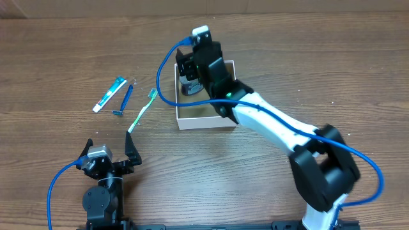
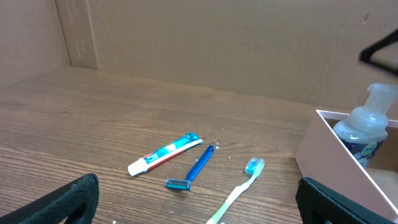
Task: Pack container
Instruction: 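Carry the soap bottle with the right gripper into the box, then lower the bottle into the box's back-left corner and release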
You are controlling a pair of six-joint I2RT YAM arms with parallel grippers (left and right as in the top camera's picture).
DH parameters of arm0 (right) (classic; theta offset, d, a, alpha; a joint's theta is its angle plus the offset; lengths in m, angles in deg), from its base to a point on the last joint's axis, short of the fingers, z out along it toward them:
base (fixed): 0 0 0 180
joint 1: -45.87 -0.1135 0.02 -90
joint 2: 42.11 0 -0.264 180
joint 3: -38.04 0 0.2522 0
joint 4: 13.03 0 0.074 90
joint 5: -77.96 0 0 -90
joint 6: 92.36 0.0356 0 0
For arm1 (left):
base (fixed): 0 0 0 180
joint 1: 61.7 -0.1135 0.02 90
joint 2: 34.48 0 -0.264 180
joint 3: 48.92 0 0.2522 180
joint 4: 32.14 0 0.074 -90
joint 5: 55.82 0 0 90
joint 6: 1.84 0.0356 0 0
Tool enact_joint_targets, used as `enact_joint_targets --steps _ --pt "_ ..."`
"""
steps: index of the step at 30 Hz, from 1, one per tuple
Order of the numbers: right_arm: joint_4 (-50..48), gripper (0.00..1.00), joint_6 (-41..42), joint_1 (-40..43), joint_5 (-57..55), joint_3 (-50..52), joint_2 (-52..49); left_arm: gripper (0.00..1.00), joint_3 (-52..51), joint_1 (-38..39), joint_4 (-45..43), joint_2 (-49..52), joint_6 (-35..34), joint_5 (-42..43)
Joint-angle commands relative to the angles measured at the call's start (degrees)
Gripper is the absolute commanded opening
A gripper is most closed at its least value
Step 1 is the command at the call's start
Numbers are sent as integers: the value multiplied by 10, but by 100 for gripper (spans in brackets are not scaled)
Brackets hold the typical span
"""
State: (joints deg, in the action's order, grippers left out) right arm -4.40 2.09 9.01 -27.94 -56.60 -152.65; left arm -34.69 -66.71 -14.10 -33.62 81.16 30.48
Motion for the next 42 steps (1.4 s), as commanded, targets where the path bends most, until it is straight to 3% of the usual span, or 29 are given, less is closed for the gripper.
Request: enact_joint_targets --steps 1,5,7,8,9,12,15,17,27,42 --pt "46 83 -1 10 -8 -49 81 100 -2 -5 -2 -5 10 2" --pt "172 80 52 11 -16 -56 133 100 -2 -5 -2 -5 10 2" --pt "263 70 99 13 -14 -56 144 100 -2 -5 -2 -5 10 2" --pt "302 59 113 12 -4 -56 144 100 -2 -5 -2 -5 10 2" --pt "375 34 136 12 49 -50 143 100 -2 -5 -2 -5 10 2" --pt "408 27 136 11 112 -46 137 100 -2 -5 -2 -5 10 2" --pt "417 9 136 8 125 -46 110 100 -2 -5 -2 -5 10 2" --pt "417 4 136 8 144 -46 92 100 -2 -5 -2 -5 10 2" --pt "409 4 116 -27 155 -46 40 100 -2 -5 -2 -5 10 2" --pt "301 4 40 -40 124 -46 -63 100 -2 -5 -2 -5 10 2"
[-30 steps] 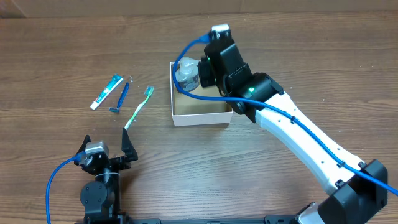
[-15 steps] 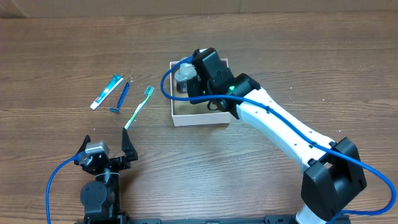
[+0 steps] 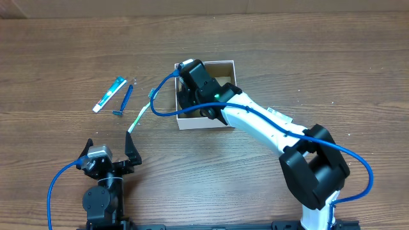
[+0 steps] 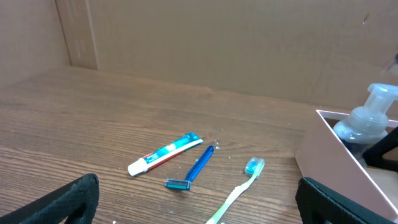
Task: Pack container
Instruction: 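Lower the bottle into the box's back-left corner and release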
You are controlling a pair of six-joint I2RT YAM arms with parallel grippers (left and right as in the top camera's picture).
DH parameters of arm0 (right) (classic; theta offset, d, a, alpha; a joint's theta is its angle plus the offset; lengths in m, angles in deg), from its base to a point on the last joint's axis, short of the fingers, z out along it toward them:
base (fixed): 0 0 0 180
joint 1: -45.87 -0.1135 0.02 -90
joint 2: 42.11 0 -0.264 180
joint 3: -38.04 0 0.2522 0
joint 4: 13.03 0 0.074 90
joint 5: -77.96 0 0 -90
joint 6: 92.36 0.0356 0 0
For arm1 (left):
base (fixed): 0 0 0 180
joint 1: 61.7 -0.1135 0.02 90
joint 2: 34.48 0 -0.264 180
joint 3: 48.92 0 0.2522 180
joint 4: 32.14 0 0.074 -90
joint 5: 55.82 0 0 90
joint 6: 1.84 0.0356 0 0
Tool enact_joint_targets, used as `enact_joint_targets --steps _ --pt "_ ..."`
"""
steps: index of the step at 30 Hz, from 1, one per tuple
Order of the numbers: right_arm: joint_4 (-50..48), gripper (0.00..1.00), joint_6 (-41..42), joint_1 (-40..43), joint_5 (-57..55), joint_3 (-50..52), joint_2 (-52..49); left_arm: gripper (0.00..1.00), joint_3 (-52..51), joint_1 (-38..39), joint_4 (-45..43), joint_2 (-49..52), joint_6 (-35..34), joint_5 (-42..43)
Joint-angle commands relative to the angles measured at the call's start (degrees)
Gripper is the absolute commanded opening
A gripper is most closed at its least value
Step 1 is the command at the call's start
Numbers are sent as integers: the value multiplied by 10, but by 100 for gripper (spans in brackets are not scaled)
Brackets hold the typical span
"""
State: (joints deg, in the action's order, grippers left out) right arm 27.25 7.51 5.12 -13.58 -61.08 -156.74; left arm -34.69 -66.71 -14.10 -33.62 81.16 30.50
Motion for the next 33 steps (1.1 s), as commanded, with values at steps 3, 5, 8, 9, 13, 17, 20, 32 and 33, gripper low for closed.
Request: enact_joint_targets --steps 3,5,8,9,13,17,20,32,33 --pt "-33 4 -15 -1 -38 -1 -31 100 -2 -5 -2 -5 10 2" --pt "-46 4 -27 -1 -40 -1 -33 100 -2 -5 -2 -5 10 2" --pt "-70 4 -27 0 -47 -1 -34 100 -2 -5 -2 -5 10 2" --pt "-81 4 -29 0 -50 -1 -34 100 -2 -5 -2 -5 10 2" --pt "-113 4 -29 0 -51 -1 -38 100 -2 -5 -2 -5 10 2" --pt "-121 4 -29 0 -69 -1 -44 100 -2 -5 -2 -5 10 2" --pt "-130 4 -31 0 -70 -1 -44 100 -2 -5 -2 -5 10 2" --pt "-26 15 -33 -1 -37 -31 85 100 -2 -5 -2 -5 10 2" --pt "-12 18 -33 -1 -26 -32 110 100 -2 -5 -2 -5 10 2"
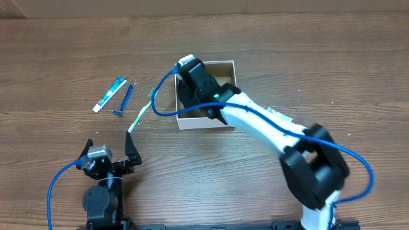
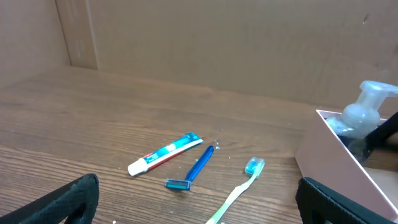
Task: Pack container
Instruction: 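Lower the bottle into the box's back-left corner and release, then move the right gripper to the Dettol soap bar and grasp it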
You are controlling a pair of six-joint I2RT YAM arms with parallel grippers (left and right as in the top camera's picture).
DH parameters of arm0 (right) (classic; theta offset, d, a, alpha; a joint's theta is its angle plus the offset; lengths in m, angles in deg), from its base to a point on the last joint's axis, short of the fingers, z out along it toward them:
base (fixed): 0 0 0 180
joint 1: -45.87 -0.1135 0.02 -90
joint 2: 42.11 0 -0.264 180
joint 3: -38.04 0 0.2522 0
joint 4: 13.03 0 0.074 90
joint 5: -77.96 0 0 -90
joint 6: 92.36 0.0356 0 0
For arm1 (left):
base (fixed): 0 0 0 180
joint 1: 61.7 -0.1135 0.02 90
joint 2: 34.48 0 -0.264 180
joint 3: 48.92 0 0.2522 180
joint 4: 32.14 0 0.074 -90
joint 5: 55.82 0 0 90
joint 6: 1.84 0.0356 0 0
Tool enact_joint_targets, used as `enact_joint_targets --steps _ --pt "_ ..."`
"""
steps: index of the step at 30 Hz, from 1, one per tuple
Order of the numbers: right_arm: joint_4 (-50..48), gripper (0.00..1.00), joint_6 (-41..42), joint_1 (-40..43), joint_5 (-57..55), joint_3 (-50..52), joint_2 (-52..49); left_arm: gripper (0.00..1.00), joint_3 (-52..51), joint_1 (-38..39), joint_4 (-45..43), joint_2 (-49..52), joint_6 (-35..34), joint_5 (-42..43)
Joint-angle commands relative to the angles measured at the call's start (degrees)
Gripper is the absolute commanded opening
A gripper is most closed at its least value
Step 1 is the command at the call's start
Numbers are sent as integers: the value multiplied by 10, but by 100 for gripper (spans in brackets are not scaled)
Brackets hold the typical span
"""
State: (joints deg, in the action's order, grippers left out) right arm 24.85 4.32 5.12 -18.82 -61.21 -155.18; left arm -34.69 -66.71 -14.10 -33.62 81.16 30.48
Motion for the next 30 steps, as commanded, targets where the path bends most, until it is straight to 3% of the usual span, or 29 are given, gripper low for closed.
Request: enact_joint_targets --steps 1,3,4,9,12,16,22,30 --pt "24 21 5 -1 30 -31 116 100 -2 -5 -2 -5 10 2" --pt "48 30 8 -1 30 -31 160 100 -2 -5 -2 -5 10 2" --pt "67 43 8 0 28 -31 190 100 -2 -5 -2 -5 10 2" --pt "179 66 78 40 -65 -31 267 100 -2 -5 -2 -5 10 2" --pt "263 75 167 113 -64 -31 280 100 -2 -5 -2 -5 10 2" --pt "346 100 219 228 -19 -29 279 100 -2 -5 -2 -5 10 2" --pt "386 100 218 342 4 -3 270 100 -2 -5 -2 -5 10 2" --pt "309 100 238 354 21 130 227 100 -2 -5 -2 -5 10 2"
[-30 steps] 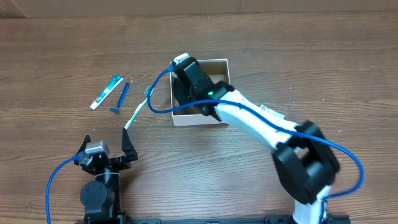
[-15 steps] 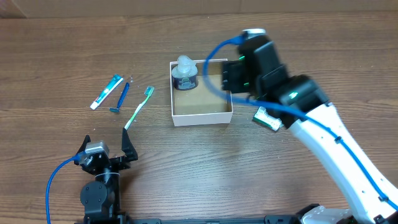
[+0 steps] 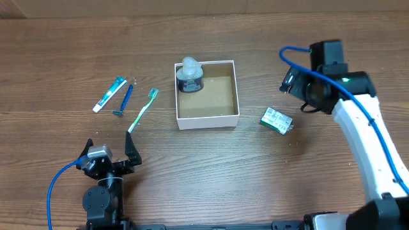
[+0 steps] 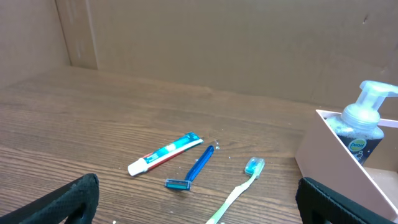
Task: Pack container
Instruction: 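Move the right gripper to the Dettol soap bar and grasp it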
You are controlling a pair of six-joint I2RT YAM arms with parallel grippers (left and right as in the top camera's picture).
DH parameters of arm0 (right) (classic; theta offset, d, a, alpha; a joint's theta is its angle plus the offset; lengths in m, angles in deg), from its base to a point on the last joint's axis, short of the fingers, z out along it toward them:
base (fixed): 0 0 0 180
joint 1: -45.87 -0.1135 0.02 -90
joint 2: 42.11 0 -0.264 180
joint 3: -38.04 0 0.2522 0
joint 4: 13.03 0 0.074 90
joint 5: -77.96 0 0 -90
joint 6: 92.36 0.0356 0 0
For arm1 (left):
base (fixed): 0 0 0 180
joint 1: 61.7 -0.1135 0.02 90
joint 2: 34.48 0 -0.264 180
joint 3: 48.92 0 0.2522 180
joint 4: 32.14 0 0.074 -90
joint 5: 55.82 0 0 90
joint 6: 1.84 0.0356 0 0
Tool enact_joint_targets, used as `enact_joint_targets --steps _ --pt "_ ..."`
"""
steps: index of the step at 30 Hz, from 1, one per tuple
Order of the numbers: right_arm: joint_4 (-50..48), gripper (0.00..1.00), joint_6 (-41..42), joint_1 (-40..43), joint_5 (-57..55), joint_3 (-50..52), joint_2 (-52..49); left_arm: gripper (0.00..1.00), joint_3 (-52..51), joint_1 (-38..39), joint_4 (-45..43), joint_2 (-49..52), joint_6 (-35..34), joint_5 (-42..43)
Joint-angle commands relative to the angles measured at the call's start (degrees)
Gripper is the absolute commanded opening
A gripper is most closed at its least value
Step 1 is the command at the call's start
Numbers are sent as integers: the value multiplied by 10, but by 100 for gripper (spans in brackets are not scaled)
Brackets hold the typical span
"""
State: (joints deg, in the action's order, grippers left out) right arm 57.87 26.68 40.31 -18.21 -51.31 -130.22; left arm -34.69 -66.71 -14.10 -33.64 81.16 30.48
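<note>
The white open box (image 3: pixel 208 121) sits mid-table, and a pump bottle (image 3: pixel 190 75) stands upright in its far left corner. From the left wrist view the bottle (image 4: pixel 363 126) rises above the box wall (image 4: pixel 326 155). Left of the box lie a toothpaste tube (image 3: pixel 109 93), a blue razor (image 3: pixel 124 99) and a green toothbrush (image 3: pixel 142 110). A green packet (image 3: pixel 276 121) lies to the right of the box. My right gripper (image 3: pixel 289 82) hovers beyond the packet, away from the box; its jaws are too dark to read. My left gripper (image 3: pixel 108 155) rests open near the front edge, holding nothing.
In the left wrist view the toothpaste tube (image 4: pixel 166 152), razor (image 4: pixel 194 168) and toothbrush (image 4: pixel 239 188) lie ahead of the open fingers (image 4: pixel 74 199). A brown wall stands behind the table. The right arm's blue cable loops above the table at the right.
My right arm has left the box and now hangs to its right, beyond the packet. The pump bottle stands free in the box's far left corner. The left arm has not moved.
My right gripper first held the pump bottle over the box's far left corner. At the two later moments it was down inside the box with the bottle. Now the bottle stands there alone and the arm is off to the right. The left-side items never moved.
</note>
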Motion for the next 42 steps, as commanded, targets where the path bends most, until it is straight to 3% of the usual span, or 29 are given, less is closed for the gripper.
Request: enact_joint_targets --steps 1,12,26,42 --pt "-34 100 14 2 14 43 -33 100 -2 -5 -2 -5 10 2" --pt "-80 100 57 2 68 100 -135 100 -2 -5 -2 -5 10 2" --pt "-133 100 -19 -9 125 117 -139 100 -2 -5 -2 -5 10 2" --pt "-184 100 -23 -16 123 157 -188 100 -2 -5 -2 -5 10 2"
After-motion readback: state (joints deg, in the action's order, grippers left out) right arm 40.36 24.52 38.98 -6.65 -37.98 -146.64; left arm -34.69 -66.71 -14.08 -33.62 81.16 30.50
